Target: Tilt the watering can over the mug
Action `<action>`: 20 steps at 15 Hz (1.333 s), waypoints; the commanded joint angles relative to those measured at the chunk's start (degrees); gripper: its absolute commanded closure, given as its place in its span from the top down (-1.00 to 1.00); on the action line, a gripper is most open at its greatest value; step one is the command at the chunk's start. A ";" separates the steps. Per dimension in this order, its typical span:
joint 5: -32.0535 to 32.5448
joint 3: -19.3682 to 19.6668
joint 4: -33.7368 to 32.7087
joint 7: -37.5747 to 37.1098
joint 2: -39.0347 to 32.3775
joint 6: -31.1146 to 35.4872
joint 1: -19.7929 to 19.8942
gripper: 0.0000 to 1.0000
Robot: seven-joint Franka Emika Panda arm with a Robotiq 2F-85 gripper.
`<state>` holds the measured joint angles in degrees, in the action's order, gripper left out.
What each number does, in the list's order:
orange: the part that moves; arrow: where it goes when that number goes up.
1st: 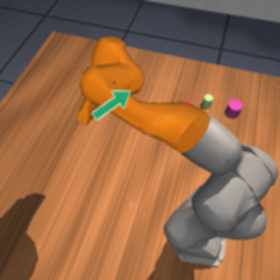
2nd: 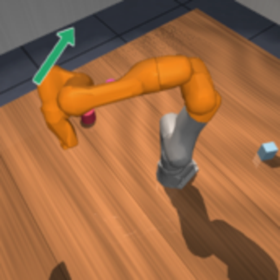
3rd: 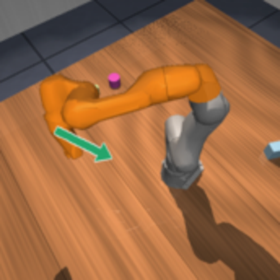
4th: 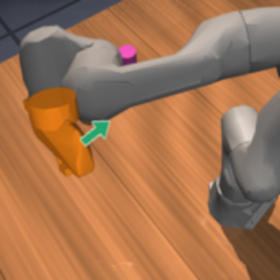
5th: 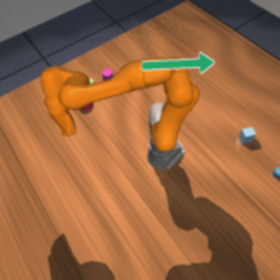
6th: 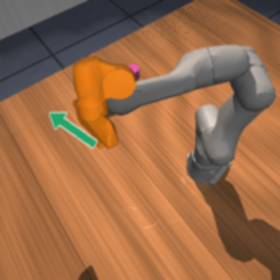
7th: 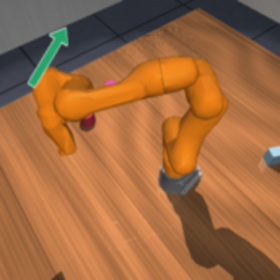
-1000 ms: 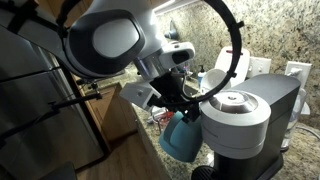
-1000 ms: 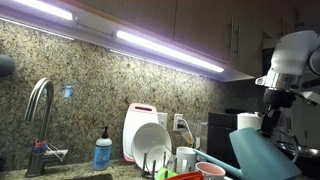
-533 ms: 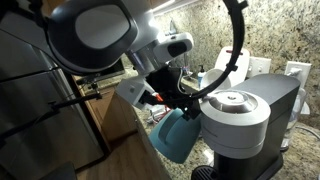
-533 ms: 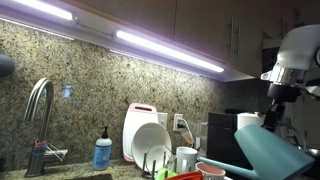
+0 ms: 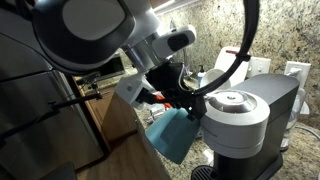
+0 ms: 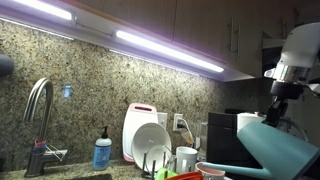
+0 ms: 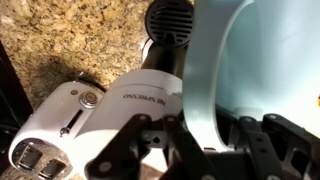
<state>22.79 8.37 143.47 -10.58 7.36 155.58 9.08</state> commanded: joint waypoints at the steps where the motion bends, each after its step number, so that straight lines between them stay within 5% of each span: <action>1: 3.23 -1.19 0.98 -3.04 2.46 -1.31 2.52 -0.96; 8: 4.79 -1.47 2.74 -5.03 3.12 0.14 2.99 -0.96; 9: 4.69 -1.35 1.19 -4.14 1.04 -0.25 3.10 -0.82; 20: 7.45 -2.49 2.28 -6.82 2.05 -0.27 3.49 -0.96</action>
<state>28.45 7.19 145.22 -15.40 8.10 155.42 11.44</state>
